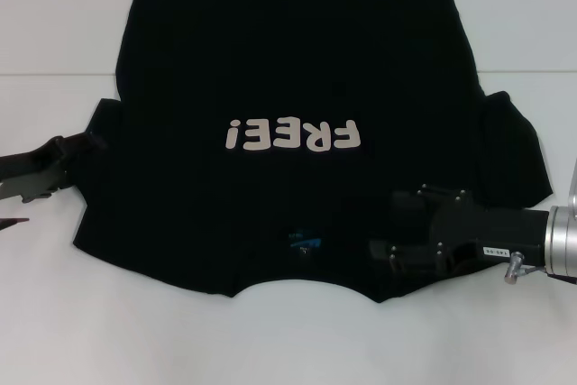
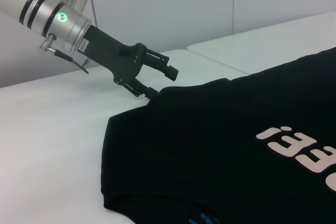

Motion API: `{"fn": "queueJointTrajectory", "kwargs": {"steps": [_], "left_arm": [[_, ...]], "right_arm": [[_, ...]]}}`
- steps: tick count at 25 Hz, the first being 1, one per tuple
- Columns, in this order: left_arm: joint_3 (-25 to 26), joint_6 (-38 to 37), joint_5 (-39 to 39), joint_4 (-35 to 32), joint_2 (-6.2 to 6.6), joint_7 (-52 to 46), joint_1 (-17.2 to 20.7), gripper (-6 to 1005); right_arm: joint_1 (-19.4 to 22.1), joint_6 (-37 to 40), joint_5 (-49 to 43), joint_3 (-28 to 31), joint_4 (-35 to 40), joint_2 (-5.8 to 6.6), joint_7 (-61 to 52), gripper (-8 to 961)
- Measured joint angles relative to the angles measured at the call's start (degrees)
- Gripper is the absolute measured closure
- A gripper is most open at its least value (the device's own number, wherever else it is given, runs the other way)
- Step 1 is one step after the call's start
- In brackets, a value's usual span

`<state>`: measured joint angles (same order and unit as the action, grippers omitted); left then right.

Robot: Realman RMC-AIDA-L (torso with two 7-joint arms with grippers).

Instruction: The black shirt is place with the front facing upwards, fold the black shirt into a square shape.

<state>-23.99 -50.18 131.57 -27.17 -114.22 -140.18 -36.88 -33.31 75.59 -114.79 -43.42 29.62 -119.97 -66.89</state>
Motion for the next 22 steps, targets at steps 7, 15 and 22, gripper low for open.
{"fn": "queueJointTrajectory", "kwargs": {"steps": [7,15,22], "left_arm": [[0.00,0.68,0.00,0.11,-0.13,0.28,-0.04,65],[0.12,0.72,0.00,0.65,-0.15,0.59,-0.25,65],[0.03,0.90,-0.01,0.68,-0.55,0.74,-0.42,65]], "right_arm": [[0.00,0.00,0.00,0.00,0.00,0.00,0.00,65],[-0.02,0.00,0.00,0.00,0.00,0.00,0.00,67],[-0.08,0.11,0.00,0.00,0.00,0.00,0.00,68]]}}
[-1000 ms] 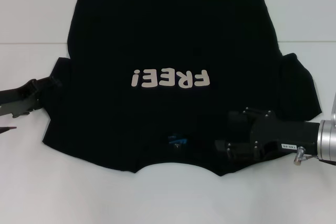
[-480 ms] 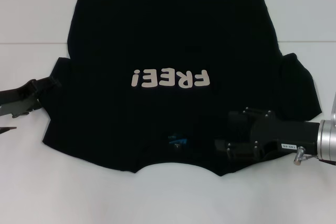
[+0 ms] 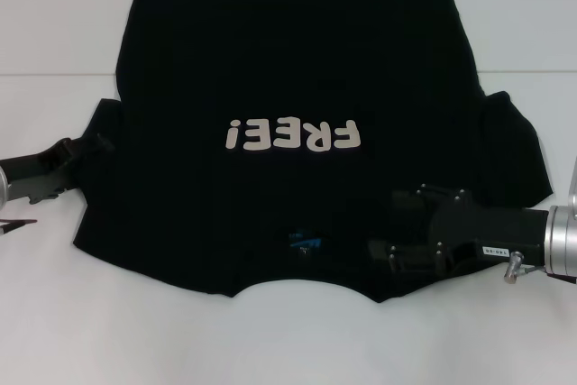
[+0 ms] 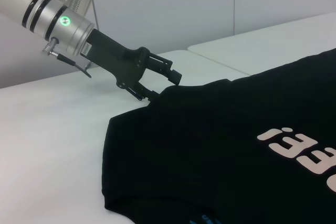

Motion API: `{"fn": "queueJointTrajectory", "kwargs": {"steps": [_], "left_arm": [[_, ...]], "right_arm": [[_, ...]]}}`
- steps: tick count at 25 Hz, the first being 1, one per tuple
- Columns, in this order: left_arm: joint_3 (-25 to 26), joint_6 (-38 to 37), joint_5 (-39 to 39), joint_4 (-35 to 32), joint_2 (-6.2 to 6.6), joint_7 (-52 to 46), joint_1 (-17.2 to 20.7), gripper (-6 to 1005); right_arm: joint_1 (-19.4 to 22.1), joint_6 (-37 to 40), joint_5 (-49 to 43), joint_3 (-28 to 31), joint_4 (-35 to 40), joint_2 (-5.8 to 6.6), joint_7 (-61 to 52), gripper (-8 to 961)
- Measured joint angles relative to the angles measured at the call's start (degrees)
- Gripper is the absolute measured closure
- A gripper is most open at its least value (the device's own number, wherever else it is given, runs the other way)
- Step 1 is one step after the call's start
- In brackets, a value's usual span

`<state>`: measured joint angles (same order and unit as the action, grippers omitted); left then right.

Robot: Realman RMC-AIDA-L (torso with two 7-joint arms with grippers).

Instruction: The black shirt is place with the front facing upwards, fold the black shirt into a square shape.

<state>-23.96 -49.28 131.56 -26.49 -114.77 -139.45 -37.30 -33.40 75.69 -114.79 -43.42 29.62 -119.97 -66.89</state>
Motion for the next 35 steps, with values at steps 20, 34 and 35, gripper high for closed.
{"fn": "queueJointTrajectory", "kwargs": {"steps": [20,34,35], "left_arm": [[0.01,1.24,0.06,0.05,-0.31,2.79,-0.34,140],[-4.31,6.25,0.56,0.03,-0.90,3.93,-0.91,551],[-4.44,6.55,0.56,0.04,-0.95,3.93,-0.93,600]], "right_arm": [[-0.08,0.02,0.00,-0.09,0.00,0.00,0.00,72],[-0.28,0.17,0.00,0.36,0.00,0.00,0.00,74],[-0.32,0.18,0.00,0.35,0.00,0.00,0.00,75]]}}
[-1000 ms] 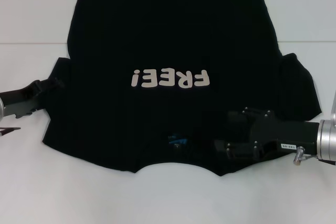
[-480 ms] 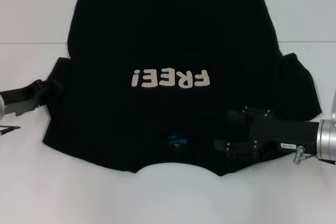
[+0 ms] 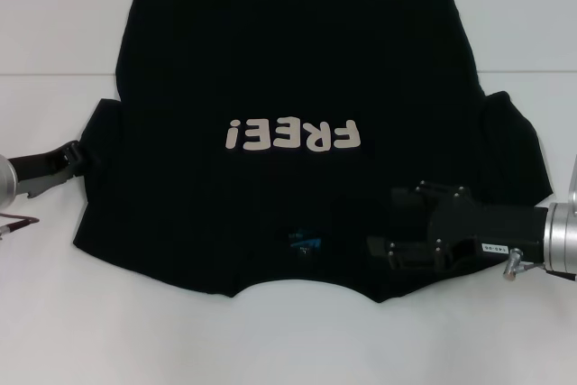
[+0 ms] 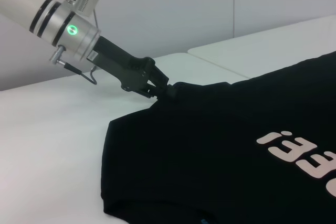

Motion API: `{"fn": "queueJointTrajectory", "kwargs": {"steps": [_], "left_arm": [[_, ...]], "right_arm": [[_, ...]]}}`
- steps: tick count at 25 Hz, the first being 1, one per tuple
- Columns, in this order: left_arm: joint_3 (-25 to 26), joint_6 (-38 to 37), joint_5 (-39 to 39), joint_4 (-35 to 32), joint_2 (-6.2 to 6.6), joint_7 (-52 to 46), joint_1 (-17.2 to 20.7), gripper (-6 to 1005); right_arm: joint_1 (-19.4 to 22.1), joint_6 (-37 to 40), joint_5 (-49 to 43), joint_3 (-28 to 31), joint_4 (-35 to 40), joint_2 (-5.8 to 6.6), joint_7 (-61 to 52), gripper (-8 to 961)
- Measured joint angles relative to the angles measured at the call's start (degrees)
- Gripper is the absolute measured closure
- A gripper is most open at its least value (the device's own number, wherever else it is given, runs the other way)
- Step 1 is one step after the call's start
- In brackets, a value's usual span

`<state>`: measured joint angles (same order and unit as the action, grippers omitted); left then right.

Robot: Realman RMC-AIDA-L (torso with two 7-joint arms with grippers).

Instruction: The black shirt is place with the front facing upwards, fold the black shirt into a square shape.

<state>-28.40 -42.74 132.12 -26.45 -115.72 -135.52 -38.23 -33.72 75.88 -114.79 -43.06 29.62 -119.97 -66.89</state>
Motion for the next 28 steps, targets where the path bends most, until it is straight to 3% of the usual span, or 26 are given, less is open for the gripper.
{"fn": "queueJointTrajectory", "kwargs": {"steps": [5,13,21,28], "left_arm": [[-0.15,0.97,-0.09,0.00,-0.06,0.04,0.21,834],[-0.17,1.40,-0.12,-0.02,-0.04,1.07,0.25,987],[-0.11,2.88,-0.42,-0.49,0.17,1.63,0.43,986],[0.21,3.34,-0.51,-1.51,1.93,2.57,0.81,986]], "right_arm": [[-0.03,0.05,0.00,0.08,0.00,0.00,0.00,76],[-0.12,-0.01,0.00,0.08,0.00,0.00,0.00,77],[-0.12,-0.15,0.47,0.09,0.00,-0.04,0.00,79],[0.01,-0.27,0.71,0.09,0.00,0.00,0.00,80]]}}
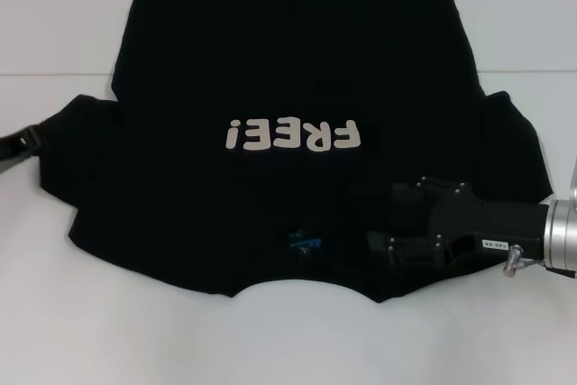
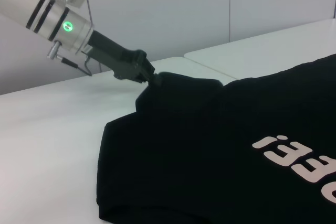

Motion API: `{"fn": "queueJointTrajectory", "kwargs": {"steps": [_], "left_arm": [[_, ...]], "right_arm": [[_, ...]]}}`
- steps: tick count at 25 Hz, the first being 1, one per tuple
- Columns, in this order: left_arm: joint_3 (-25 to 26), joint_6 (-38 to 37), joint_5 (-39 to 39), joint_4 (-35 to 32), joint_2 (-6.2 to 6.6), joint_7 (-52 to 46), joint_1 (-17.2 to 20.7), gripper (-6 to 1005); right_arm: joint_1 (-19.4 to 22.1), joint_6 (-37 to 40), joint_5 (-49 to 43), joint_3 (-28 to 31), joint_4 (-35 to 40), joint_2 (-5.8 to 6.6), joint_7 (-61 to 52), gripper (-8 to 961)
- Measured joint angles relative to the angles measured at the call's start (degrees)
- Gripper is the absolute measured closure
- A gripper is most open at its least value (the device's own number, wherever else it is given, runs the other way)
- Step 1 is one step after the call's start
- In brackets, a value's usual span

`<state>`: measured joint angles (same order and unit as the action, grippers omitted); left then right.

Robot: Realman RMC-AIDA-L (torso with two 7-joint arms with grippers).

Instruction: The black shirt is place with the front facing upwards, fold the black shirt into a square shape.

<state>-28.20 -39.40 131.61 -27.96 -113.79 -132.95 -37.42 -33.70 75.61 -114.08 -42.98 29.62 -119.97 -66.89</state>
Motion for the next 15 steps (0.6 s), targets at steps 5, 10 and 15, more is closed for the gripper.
{"fn": "queueJointTrajectory", "kwargs": {"steps": [5,10,15], "left_arm": [[0.03,-0.38,-0.03,-0.40,1.41,-0.29,-0.06,987],[0.00,-1.26,-0.04,-0.47,2.01,-0.38,-0.61,987],[-0.26,-3.84,-0.04,-0.57,2.06,-0.38,-1.91,986]], "right_arm": [[0.03,-0.10,0.00,0.00,0.00,0.00,0.00,81],[0.12,-0.11,0.00,0.00,0.00,0.00,0.00,82],[0.13,-0.11,0.00,0.00,-0.04,-0.06,0.00,83]]}}
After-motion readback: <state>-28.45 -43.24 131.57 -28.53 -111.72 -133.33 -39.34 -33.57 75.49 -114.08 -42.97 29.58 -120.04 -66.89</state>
